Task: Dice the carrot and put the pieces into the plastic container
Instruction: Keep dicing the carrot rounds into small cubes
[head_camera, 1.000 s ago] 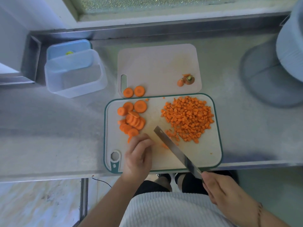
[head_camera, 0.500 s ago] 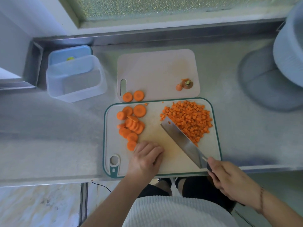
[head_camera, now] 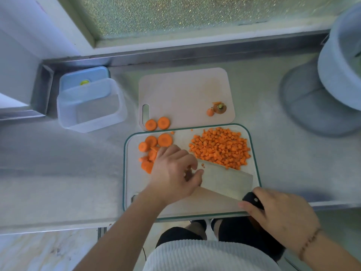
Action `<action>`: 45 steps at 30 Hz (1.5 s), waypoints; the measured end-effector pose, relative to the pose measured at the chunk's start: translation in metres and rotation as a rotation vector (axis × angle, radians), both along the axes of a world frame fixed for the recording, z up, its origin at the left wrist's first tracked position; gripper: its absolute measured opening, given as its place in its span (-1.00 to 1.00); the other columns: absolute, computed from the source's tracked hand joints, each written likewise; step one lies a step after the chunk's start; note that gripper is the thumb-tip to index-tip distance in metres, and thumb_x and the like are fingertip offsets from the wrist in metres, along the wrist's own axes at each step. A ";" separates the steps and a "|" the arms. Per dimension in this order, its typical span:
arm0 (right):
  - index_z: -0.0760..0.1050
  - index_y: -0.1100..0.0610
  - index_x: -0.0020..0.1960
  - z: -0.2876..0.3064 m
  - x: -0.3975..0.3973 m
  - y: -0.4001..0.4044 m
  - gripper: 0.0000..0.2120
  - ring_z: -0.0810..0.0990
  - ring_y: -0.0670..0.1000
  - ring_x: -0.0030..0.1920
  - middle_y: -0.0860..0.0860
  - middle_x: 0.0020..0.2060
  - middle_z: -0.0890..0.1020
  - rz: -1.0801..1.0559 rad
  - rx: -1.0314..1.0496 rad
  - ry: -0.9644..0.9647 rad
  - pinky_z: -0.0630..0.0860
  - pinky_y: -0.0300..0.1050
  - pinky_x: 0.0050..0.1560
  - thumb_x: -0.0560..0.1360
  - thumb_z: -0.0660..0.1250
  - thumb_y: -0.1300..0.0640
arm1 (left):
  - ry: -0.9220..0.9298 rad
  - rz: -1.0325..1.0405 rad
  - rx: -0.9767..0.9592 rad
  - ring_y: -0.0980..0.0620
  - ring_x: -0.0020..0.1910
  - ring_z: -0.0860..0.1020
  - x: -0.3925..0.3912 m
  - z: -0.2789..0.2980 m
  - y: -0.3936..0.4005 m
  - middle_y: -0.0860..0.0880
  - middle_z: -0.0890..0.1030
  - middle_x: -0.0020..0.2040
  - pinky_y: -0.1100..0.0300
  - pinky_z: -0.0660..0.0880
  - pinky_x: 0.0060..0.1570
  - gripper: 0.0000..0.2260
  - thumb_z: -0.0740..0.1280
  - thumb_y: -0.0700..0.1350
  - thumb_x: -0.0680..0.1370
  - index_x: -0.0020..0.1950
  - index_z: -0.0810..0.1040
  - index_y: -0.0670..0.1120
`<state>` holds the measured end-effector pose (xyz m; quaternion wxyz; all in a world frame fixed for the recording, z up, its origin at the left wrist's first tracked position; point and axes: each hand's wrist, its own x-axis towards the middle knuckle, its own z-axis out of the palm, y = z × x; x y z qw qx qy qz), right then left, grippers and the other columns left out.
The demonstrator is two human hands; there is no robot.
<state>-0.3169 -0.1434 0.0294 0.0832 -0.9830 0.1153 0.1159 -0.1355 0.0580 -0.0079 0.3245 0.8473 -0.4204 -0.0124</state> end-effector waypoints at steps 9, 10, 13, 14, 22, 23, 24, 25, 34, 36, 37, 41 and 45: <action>0.49 0.03 -0.33 -0.007 -0.001 -0.004 -0.49 0.44 -0.02 -0.61 -0.07 -0.54 0.48 0.108 -0.103 -0.166 0.19 -0.22 -0.63 0.48 0.03 -0.32 | -0.026 -0.022 0.239 -0.06 -0.26 0.52 0.002 -0.014 -0.027 0.06 0.56 -0.30 0.02 0.46 -0.24 -0.71 0.24 0.13 0.53 -0.25 0.56 -0.03; 0.49 0.03 -0.33 -0.007 -0.001 -0.004 -0.48 0.44 -0.02 -0.61 -0.07 -0.54 0.48 0.107 -0.104 -0.176 0.22 -0.21 -0.64 0.49 0.02 -0.32 | -0.007 0.004 0.226 -0.07 -0.26 0.53 0.002 -0.015 -0.030 0.04 0.57 -0.30 0.02 0.47 -0.24 -0.70 0.24 0.12 0.53 -0.25 0.57 -0.04; 0.48 0.03 -0.34 -0.009 -0.001 -0.003 -0.44 0.42 -0.02 -0.61 -0.05 -0.55 0.46 0.112 -0.103 -0.203 0.24 -0.17 -0.66 0.51 -0.02 -0.33 | 0.122 0.000 0.137 -0.08 -0.20 0.56 -0.001 -0.015 -0.042 0.01 0.62 -0.25 -0.01 0.53 -0.15 -0.73 0.25 0.06 0.54 -0.20 0.61 -0.07; 0.48 0.04 -0.35 -0.009 0.000 -0.002 -0.42 0.42 -0.02 -0.62 -0.03 -0.55 0.46 0.113 -0.104 -0.215 0.23 -0.15 -0.67 0.52 -0.05 -0.34 | 0.166 -0.041 0.119 -0.06 -0.16 0.57 -0.003 -0.014 -0.046 0.02 0.64 -0.21 -0.03 0.53 -0.10 -0.74 0.26 0.06 0.55 -0.17 0.63 -0.07; 0.48 0.05 -0.37 -0.011 0.000 0.000 -0.44 0.42 -0.01 -0.63 -0.03 -0.56 0.45 0.124 -0.082 -0.264 0.25 -0.18 -0.69 0.52 -0.01 -0.31 | 0.137 -0.083 0.073 -0.06 -0.12 0.56 -0.002 -0.014 -0.053 0.00 0.65 -0.14 0.04 0.50 -0.06 -0.79 0.28 -0.04 0.55 -0.09 0.68 -0.08; 0.48 0.05 -0.37 -0.012 0.000 0.000 -0.42 0.42 -0.01 -0.63 -0.02 -0.56 0.44 0.115 -0.073 -0.272 0.24 -0.18 -0.69 0.54 -0.02 -0.30 | 0.141 -0.095 0.062 -0.10 -0.13 0.58 0.003 -0.013 -0.052 -0.04 0.66 -0.13 0.04 0.54 -0.07 -0.79 0.25 -0.12 0.53 -0.07 0.69 -0.11; 0.49 0.06 -0.37 -0.013 -0.001 0.000 -0.39 0.42 0.00 -0.64 -0.02 -0.57 0.45 0.103 -0.063 -0.276 0.23 -0.19 -0.69 0.56 -0.06 -0.31 | 0.118 -0.100 0.059 -0.12 -0.13 0.59 0.009 -0.013 -0.049 -0.07 0.67 -0.11 0.04 0.55 -0.08 -0.77 0.24 -0.20 0.50 -0.04 0.70 -0.13; 0.49 0.06 -0.37 -0.014 -0.002 -0.001 -0.36 0.42 0.01 -0.64 -0.03 -0.57 0.45 0.087 -0.050 -0.279 0.24 -0.19 -0.69 0.57 -0.10 -0.32 | 0.076 -0.091 0.051 -0.14 -0.12 0.60 0.017 -0.011 -0.044 -0.09 0.68 -0.08 0.06 0.55 -0.08 -0.74 0.25 -0.28 0.46 -0.01 0.70 -0.15; 0.50 -0.14 -0.34 -0.009 -0.021 0.000 -0.33 0.55 -0.05 -0.55 -0.14 -0.50 0.57 -0.247 0.109 -0.059 0.42 -0.11 -0.61 0.42 -0.21 -0.53 | -0.014 0.162 0.362 -0.21 -0.14 0.61 0.070 -0.013 0.015 -0.07 0.65 -0.03 -0.07 0.54 -0.15 -0.67 0.38 0.02 0.30 -0.02 0.67 -0.11; 0.52 -0.16 -0.29 -0.009 -0.023 0.002 -0.27 0.59 -0.04 -0.48 -0.12 -0.46 0.61 -0.319 0.165 -0.029 0.48 -0.09 -0.52 0.34 -0.26 -0.60 | 0.034 0.169 0.329 -0.23 -0.14 0.61 0.069 -0.013 0.013 -0.08 0.65 -0.05 -0.09 0.54 -0.10 -0.67 0.46 -0.09 0.27 0.01 0.66 -0.12; 0.53 -0.16 -0.28 -0.009 -0.024 0.003 -0.25 0.59 -0.05 -0.46 -0.11 -0.46 0.61 -0.341 0.200 -0.044 0.49 -0.09 -0.49 0.32 -0.26 -0.61 | 0.052 0.175 0.302 -0.24 -0.13 0.61 0.069 -0.012 0.011 -0.09 0.65 -0.05 -0.11 0.53 -0.07 -0.65 0.49 -0.15 0.27 0.04 0.65 -0.13; 0.50 -0.06 -0.35 0.005 -0.014 0.009 -0.22 0.53 -0.14 -0.46 -0.09 -0.49 0.57 -0.469 0.587 0.036 0.41 -0.27 -0.42 0.19 -0.15 -0.69 | 0.106 0.269 0.036 -0.17 -0.11 0.60 0.057 0.001 0.004 -0.06 0.61 -0.06 0.01 0.53 -0.05 -0.62 0.49 -0.16 0.29 0.10 0.61 -0.14; 0.44 0.09 -0.37 -0.001 -0.013 0.024 -0.26 0.42 -0.03 -0.39 0.05 -0.49 0.43 -0.675 1.074 0.214 0.40 -0.20 -0.26 0.17 0.15 -0.63 | 0.057 0.248 -0.212 0.00 -0.03 0.55 0.014 0.002 0.013 0.00 0.57 0.00 0.19 0.48 0.02 -0.67 0.52 -0.16 0.36 0.08 0.53 -0.08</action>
